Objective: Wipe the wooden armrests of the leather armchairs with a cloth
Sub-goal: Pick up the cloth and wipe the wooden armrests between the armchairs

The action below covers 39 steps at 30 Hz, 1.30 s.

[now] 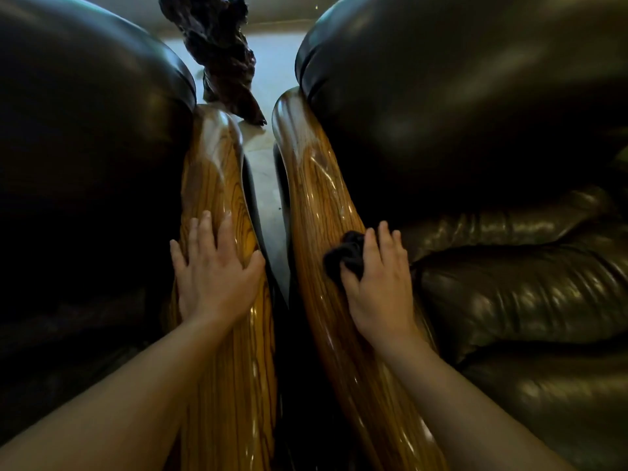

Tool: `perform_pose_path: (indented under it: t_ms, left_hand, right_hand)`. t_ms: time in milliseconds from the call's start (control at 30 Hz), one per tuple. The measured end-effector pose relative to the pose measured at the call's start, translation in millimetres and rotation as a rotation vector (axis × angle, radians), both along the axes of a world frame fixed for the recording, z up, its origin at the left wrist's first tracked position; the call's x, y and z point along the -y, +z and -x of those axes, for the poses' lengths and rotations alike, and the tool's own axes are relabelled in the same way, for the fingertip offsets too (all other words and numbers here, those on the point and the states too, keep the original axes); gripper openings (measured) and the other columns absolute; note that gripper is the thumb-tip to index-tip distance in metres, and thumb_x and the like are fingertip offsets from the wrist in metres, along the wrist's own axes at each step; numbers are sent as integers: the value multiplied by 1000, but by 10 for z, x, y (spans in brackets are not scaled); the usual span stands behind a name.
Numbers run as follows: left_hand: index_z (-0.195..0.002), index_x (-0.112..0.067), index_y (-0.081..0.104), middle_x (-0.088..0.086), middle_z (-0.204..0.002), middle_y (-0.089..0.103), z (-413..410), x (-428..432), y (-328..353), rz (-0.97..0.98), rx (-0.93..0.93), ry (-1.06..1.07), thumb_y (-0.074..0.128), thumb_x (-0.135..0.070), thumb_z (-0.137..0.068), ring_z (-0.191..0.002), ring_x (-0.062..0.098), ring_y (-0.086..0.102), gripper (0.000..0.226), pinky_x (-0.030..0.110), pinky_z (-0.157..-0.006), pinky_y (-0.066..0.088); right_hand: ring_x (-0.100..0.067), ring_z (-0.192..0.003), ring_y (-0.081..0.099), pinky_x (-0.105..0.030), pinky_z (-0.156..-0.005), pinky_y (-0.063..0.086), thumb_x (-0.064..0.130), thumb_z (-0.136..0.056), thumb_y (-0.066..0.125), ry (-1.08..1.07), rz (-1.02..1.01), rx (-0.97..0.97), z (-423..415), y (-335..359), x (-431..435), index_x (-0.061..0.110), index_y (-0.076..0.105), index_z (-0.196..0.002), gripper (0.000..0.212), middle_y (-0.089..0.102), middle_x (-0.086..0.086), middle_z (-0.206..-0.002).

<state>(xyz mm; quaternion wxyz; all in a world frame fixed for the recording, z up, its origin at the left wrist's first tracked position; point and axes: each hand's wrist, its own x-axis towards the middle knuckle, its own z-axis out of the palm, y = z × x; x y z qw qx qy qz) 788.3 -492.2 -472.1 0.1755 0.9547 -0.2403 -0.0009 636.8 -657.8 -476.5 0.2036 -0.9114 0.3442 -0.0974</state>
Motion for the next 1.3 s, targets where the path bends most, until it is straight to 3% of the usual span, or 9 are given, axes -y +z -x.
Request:
perform_pose_path:
  t_ms: [167,367,567,767,867,967,1133,1300]
  left_hand:
    - [-155,-28,6,6,-165,4,-16,-7,-25,-3,2,4,42,-57,-89,-151,20,-4,80,54,-121,-2]
    - [-154,-30,5,5,-165,5,-42,-9,-62,-9,8,10,37,-60,-85,-151,19,-4,82,53,-121,-1]
    - [-155,-31,2,5,-165,3,-62,-16,-96,-22,24,7,33,-62,-86,-151,19,-6,82,52,-121,-1]
    - [-155,-30,6,6,-165,5,-60,-4,-84,1,23,12,28,-64,-87,-151,19,-4,79,52,-121,-2]
    - [-155,-30,6,6,-165,5,-55,-20,-75,-8,19,16,30,-62,-88,-151,19,-5,78,52,-121,-1]
    - [-155,-31,5,5,-165,4,-54,-8,-71,-1,15,13,32,-61,-90,-151,18,-6,77,51,-121,-3]
    - [-155,-30,8,4,-165,5,-63,9,-62,20,-2,16,30,-61,-88,-151,17,-6,77,51,-121,-3]
    - [-155,-31,5,3,-165,3,-62,-13,-60,0,5,12,27,-62,-89,-151,16,-8,77,50,-121,-3]
  right_hand:
    - [-14,-150,-8,-42,-120,6,49,-91,39,247,97,-5,289,-90,-96,22,16,-155,73,5,2,-165]
    - [-22,-151,0,-42,-121,7,56,-95,35,30,37,-10,-338,-3,121,17,18,-154,73,10,-5,-164]
    - [-17,-151,-1,-42,-120,12,57,-92,32,253,104,-10,4,-61,12,23,16,-154,73,9,1,-165]
    - [-26,-150,5,-43,-121,10,57,-96,35,-1,-23,-11,-674,73,305,15,19,-154,73,15,-8,-163]
    - [-23,-150,4,-40,-120,7,57,-95,37,131,54,4,-713,65,196,17,18,-154,74,14,-6,-163]
    - [-17,-151,1,-38,-119,5,62,-92,28,254,133,-6,-235,-35,139,21,17,-153,74,13,0,-163]
    - [-22,-150,4,-41,-121,9,59,-95,33,37,-7,-12,-654,35,370,16,20,-154,74,14,-6,-163]
    - [-21,-150,3,-39,-121,8,58,-94,35,210,82,7,-620,70,204,17,18,-154,74,14,-5,-163]
